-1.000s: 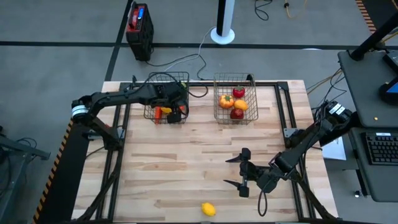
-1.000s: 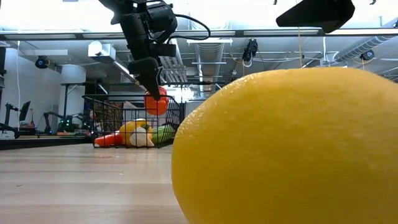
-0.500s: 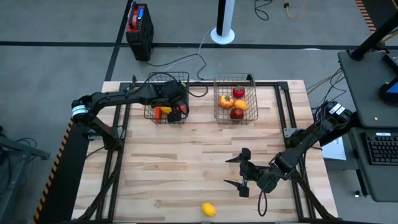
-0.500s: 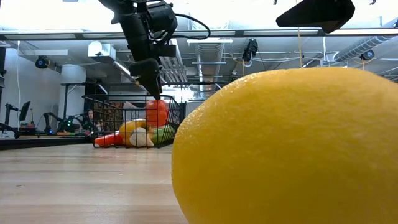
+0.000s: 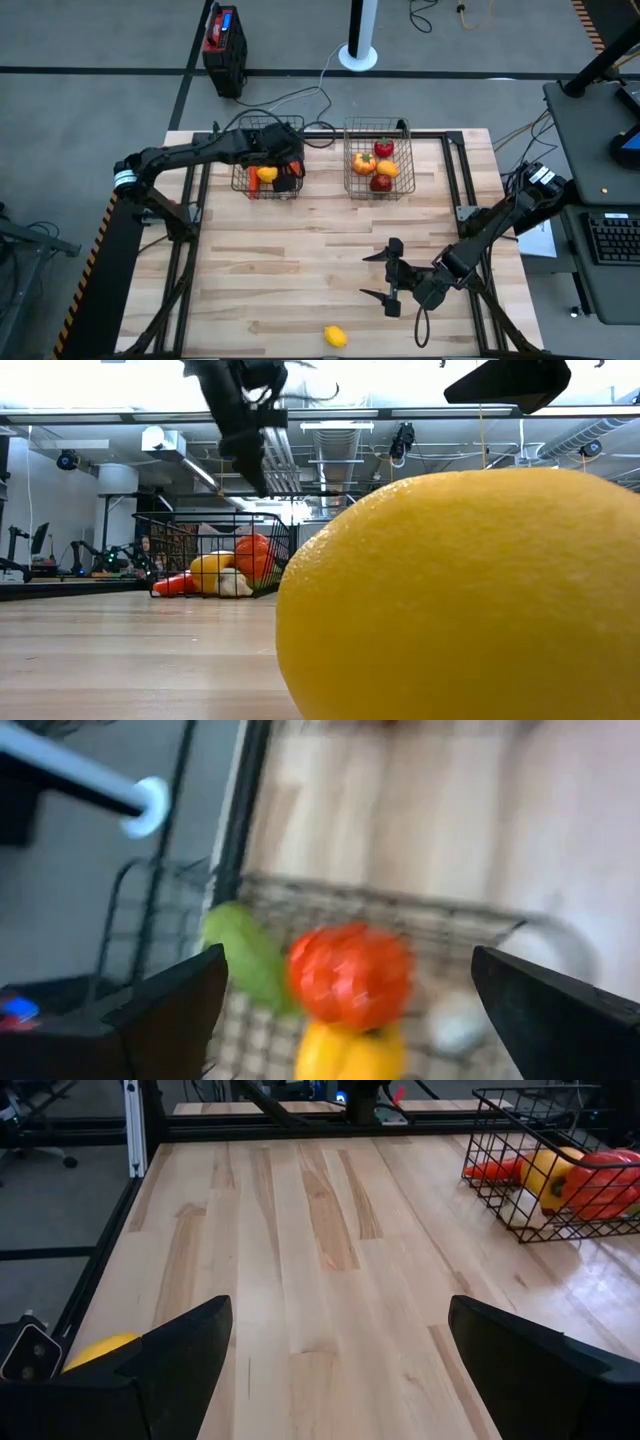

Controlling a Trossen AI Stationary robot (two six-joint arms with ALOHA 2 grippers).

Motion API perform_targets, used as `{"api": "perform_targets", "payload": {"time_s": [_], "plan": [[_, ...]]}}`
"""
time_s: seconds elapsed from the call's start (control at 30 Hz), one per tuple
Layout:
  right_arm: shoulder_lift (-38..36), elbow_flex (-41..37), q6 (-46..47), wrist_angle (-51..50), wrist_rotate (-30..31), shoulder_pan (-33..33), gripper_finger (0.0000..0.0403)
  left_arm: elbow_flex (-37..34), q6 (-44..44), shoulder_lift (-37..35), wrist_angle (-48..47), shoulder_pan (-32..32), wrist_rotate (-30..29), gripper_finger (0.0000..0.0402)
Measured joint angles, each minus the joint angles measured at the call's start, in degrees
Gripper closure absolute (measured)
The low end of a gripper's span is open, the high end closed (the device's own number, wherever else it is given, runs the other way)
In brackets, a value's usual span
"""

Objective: Sort produce into baskets
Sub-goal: Put the orange lemon into the gold wire basket

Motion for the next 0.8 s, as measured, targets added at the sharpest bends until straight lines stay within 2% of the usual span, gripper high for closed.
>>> {"api": "perform_targets", "payload": {"time_s": [0.13,0.33,0.6,0.8], "plan": [[0.0,0.0,0.13,0.0,0.0,0.0,0.0039,4.84,-4.79,-0.98,-1.69,-3.25,5.23,0.0003],[0.14,0.0,-0.1,0.02,-2.53,0.12,0.0039,7.12,-11.29,-2.05,-1.86,-14.09,4.38,0.0003],[6.46,0.26,-0.07,6.85,-7.31,0.47,0.0039,5.72,-25.54,-1.48,-1.8,-31.41,-2.13,0.0003],[13.07,7.01,3.72,2.48,-9.6,1.07,0.0039,5.7,-34.19,-0.21,-1.84,-44.04,-12.23,0.0003]]}}
